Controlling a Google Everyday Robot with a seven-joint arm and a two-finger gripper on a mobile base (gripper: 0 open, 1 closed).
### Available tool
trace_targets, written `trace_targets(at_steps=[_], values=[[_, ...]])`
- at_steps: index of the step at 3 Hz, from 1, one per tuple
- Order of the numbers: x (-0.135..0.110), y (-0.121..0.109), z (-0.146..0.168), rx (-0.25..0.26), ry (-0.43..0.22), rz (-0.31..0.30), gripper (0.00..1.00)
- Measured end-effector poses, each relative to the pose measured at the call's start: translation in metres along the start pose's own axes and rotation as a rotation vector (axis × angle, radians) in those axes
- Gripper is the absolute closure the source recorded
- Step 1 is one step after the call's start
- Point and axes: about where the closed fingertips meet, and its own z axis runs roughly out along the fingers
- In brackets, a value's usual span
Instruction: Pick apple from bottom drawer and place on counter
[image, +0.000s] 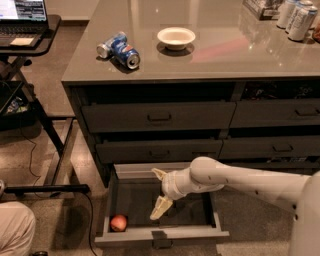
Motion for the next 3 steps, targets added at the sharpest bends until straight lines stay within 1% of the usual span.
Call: trace_targets(at_steps=[1,2,3], values=[[0.03,-0.011,0.048,-0.04,0.009,-0.009,0.0],[0.061,-0.012,0.114,-0.076,0.042,-0.003,0.0],[0.077,-0.014,0.168,-0.075,0.051,-0.016,0.0]])
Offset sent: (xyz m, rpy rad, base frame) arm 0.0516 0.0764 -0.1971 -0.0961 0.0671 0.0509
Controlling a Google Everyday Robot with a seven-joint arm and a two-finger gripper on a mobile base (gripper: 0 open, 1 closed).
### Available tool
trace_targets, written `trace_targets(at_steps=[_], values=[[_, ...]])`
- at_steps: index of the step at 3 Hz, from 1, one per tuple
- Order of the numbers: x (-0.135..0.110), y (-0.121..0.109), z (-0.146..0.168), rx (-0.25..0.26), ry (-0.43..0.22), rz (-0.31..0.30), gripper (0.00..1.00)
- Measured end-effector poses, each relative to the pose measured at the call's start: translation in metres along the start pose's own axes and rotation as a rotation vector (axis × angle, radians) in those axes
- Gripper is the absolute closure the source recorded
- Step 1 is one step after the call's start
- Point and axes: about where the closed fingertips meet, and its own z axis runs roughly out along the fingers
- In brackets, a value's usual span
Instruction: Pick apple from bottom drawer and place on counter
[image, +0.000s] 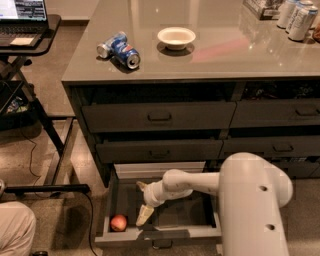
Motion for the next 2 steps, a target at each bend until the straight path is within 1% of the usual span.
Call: trace_targets(at_steps=[1,2], values=[[0.004,-0.01,0.037,0.007,0.008,-0.037,0.0],[0.004,-0.014,0.072,-0.009,-0.005,-0.057,0.0]])
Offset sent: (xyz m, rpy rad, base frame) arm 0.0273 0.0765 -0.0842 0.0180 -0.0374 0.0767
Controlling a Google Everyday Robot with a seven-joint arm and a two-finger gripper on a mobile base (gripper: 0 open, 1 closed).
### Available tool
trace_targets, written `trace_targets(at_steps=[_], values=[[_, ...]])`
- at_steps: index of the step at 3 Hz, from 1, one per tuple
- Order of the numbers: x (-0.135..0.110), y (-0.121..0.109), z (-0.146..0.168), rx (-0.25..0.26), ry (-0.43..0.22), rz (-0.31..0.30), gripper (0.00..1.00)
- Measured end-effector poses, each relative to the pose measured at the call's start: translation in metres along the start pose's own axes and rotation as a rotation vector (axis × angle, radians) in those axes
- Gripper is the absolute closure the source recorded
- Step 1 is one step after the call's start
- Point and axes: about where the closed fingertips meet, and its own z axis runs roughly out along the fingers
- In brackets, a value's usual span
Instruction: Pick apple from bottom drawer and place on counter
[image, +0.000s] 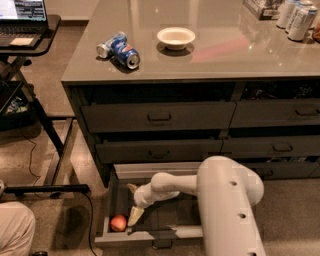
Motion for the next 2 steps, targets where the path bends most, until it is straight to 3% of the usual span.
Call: trace_targets(at_steps=[2], values=[[-0.002,-0.002,0.045,-0.028,-0.01,-0.025,0.0]])
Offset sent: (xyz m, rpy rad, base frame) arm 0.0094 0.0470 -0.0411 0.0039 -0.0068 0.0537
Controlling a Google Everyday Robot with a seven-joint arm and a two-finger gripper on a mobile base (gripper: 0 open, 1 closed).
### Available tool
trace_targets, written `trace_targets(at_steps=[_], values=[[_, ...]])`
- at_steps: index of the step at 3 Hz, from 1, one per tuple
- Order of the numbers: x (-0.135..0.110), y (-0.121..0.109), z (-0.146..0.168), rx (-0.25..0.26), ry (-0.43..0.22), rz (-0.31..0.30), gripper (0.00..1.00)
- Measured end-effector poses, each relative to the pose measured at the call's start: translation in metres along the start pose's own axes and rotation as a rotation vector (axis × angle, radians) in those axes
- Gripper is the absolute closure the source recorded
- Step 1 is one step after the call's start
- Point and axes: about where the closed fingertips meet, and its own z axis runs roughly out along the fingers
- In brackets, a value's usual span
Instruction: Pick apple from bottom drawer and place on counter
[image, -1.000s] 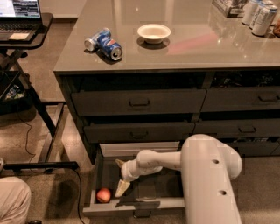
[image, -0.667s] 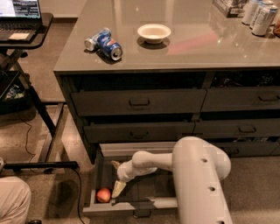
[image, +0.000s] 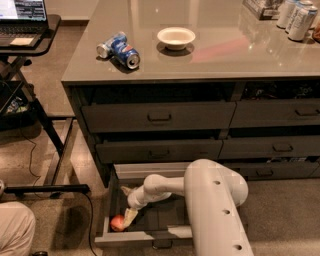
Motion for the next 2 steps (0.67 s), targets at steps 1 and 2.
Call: trace_targets(at_steps=[1,2], values=[[0.0023,-0.0017,0.012,0.006,0.008,0.006,0.0],[0.0092,-0.0036,0.0217,0.02,0.029,0.044,0.0]])
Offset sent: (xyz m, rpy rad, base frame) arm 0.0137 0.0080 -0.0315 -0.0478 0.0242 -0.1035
